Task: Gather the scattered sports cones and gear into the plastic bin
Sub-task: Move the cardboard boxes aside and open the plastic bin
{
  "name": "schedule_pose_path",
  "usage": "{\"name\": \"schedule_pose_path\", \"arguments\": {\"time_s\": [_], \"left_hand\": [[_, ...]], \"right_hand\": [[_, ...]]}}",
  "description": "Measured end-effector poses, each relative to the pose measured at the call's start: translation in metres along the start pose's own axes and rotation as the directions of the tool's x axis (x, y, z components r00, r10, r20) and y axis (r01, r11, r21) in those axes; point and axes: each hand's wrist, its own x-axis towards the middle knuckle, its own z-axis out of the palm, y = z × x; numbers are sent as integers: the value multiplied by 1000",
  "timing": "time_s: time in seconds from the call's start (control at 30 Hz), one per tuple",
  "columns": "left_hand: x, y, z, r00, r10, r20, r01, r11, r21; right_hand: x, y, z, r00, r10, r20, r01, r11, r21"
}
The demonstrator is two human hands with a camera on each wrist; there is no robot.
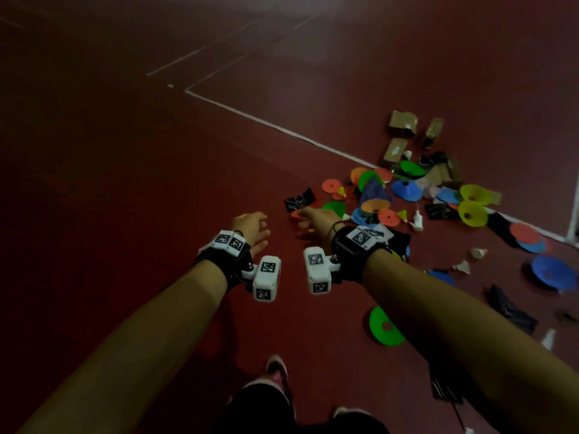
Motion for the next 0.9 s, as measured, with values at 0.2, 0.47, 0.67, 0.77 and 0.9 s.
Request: {"name": "schedule_pose_path", "arguments": {"time_s": [0.2,0.47,0.67,0.77,0.9], "left_hand": [[153,66,19,1000,-19,-5,19,1000,-9],[359,235,63,994,13,112,-18,999,35],[471,320,146,969,-23,247,1,996,89],[525,354,184,957,-29,288,-11,991,134],[607,422,238,968,-4,250,-39,985,166]], "right_hand": [[150,-74,11,999,15,-36,-15,1000,-19],[332,-227,20,980,-26,-196,44,995,92],[447,-308,-11,954,27,-300,18,989,147],[521,-339,-30,942,62,-329,21,970,243],[615,-411,-48,947,37,-319,58,957,283]]}}
